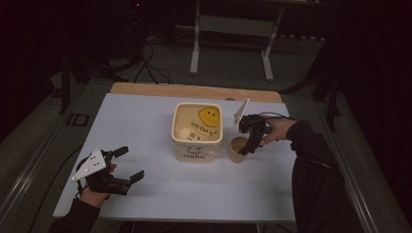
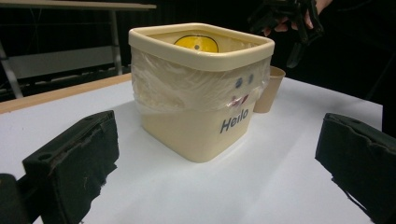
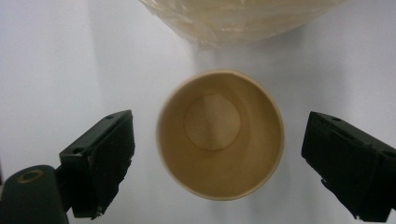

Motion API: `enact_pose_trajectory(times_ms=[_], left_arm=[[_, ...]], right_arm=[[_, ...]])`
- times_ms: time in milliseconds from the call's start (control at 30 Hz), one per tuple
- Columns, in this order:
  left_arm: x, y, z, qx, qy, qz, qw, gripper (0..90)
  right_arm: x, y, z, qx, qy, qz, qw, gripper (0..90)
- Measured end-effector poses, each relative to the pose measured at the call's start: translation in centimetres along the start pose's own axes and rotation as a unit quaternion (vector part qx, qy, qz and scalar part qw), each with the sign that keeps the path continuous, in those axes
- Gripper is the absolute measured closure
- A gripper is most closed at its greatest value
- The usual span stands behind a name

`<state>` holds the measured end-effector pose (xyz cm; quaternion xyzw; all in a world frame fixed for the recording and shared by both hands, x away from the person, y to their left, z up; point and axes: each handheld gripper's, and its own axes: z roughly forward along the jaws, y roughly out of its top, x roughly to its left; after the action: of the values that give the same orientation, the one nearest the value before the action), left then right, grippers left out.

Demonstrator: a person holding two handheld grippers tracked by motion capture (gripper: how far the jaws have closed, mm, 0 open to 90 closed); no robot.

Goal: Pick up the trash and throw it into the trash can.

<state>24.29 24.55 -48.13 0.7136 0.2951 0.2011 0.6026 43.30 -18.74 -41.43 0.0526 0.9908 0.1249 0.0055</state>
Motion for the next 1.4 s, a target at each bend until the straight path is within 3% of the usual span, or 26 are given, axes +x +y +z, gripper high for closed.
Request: enact_pose_trajectory(times_ms=[1000, 1400], left_arm=[[0.1, -0.1, 0.2, 0.004, -0.006, -0.001, 1.0000, 0.6], [0.1, -0.1, 0.2, 0.004, -0.005, -0.002, 1.0000, 0.6]], right_arm=[[-1.2, -1.1, 3.4, 0.006, 0.032, 0.018, 0.9993, 10.1], [-1.4, -0.9, 4.0, 0.011, 0.043, 0.012, 0.9989, 19.5]])
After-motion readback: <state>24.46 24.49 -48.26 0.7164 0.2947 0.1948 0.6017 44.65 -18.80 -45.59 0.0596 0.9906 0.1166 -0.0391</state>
